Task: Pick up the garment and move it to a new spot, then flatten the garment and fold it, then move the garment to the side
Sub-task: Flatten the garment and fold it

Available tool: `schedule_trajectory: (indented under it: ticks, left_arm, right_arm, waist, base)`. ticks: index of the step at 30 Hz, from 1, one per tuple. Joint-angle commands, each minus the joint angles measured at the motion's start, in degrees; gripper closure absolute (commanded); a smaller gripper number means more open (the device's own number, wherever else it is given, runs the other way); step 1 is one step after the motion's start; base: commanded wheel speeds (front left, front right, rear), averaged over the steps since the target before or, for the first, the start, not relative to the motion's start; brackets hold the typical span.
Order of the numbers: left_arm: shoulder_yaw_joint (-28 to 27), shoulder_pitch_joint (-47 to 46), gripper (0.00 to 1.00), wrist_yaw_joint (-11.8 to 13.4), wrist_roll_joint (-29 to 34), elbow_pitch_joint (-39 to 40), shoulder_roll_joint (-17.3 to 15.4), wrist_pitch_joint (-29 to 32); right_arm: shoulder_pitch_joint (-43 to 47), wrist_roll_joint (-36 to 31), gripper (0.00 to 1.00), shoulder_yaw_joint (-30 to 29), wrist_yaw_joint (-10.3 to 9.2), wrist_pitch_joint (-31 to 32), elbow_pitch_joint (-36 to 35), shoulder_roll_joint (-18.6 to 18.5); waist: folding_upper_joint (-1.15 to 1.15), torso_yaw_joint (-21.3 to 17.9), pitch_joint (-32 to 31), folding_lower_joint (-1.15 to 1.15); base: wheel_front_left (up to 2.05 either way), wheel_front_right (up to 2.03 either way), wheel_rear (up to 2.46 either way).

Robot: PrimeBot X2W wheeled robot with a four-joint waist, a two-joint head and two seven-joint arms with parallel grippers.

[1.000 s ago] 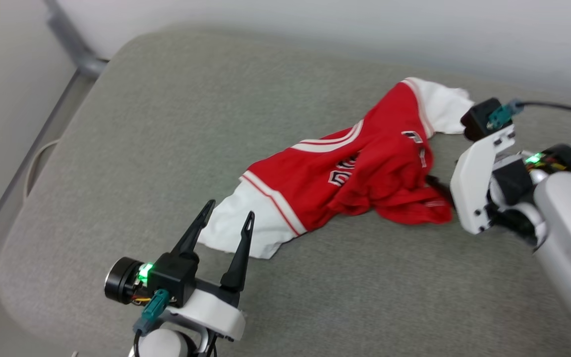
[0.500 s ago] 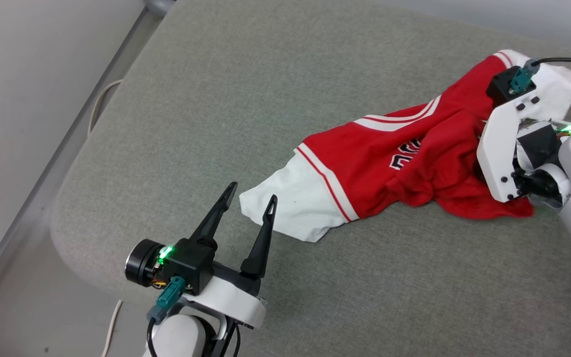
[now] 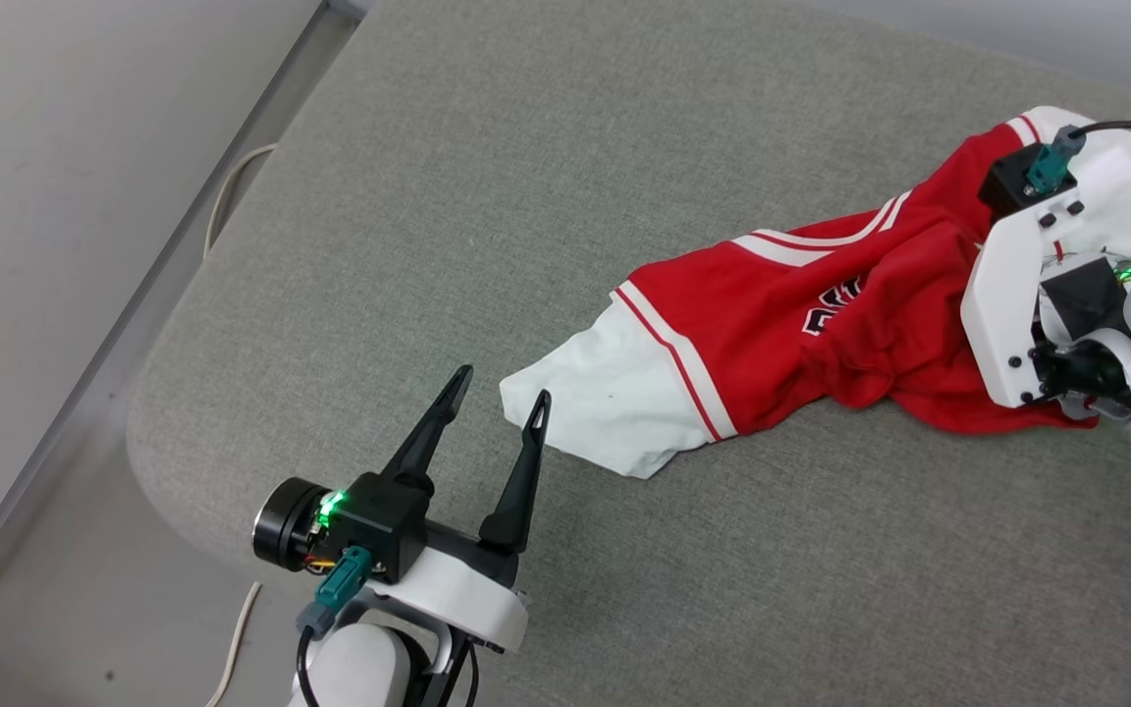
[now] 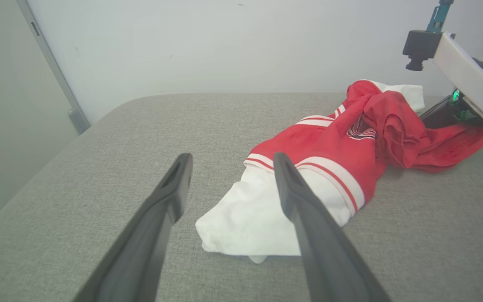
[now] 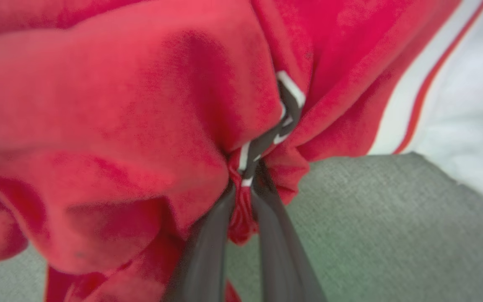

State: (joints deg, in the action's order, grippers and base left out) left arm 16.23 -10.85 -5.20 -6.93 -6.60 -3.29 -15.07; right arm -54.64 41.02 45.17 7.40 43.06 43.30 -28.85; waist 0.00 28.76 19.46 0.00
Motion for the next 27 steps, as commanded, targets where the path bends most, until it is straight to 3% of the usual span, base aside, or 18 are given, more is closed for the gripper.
schedule_trajectory:
  ticks: [1,15,27]
  left_arm:
    - [-0.31,0.46,0.0,-0.2,0.36,-0.15,0.06,-0.15]
    - [-3.51,4.95,0.0,-0.68,2.83,-0.97,-1.8,-0.15]
    - [-5.12,8.32,0.0,-0.23,3.18,-0.64,-2.63,-0.15]
  right_arm:
    - [5.09,0.83,1.0,1.74,0.15,1.04,2.5,-0.39]
    - [10.73,5.35,1.0,-3.13,0.03,-6.67,4.86,-1.3]
    - [23.51,6.22,1.0,-15.53,0.03,-16.0,3.07,-0.18]
  waist:
    - [0.0,-0.64,-0.82,0.0]
    - [0.0,-9.15,-10.77,0.0]
    - [0.0,-17.69,-14.29,0.0]
  base:
    - [0.0,0.0,0.0]
    - [0.0,0.0,0.0]
    - [0.0,0.0,0.0]
